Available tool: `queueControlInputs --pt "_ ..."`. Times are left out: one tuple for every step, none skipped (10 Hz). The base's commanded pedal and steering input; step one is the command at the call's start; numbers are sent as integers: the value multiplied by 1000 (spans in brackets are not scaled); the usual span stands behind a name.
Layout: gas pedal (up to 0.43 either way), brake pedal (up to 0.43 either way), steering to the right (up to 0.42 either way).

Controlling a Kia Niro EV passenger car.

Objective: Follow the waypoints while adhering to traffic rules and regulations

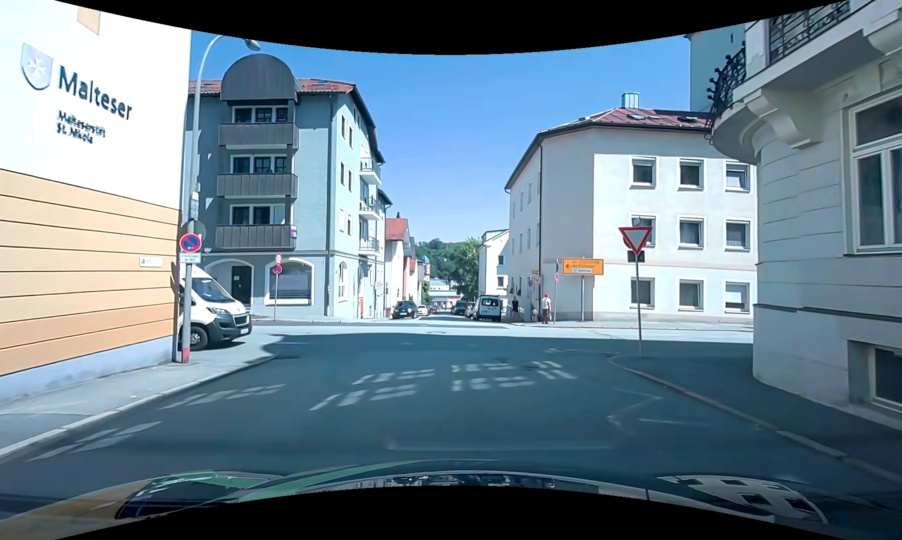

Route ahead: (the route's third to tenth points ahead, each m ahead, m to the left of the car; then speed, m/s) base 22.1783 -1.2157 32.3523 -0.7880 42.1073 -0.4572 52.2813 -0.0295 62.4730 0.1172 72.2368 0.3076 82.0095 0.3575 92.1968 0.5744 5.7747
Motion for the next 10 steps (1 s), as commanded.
queueControlInputs --pt "0 250 6" --pt "0 244 6" --pt "0 244 6" --pt "0 250 6" --pt "0 250 5" --pt "0 250 4" --pt "0 256 4" --pt "0 256 2" --pt "0 262 -1" --pt "0 268 -4"
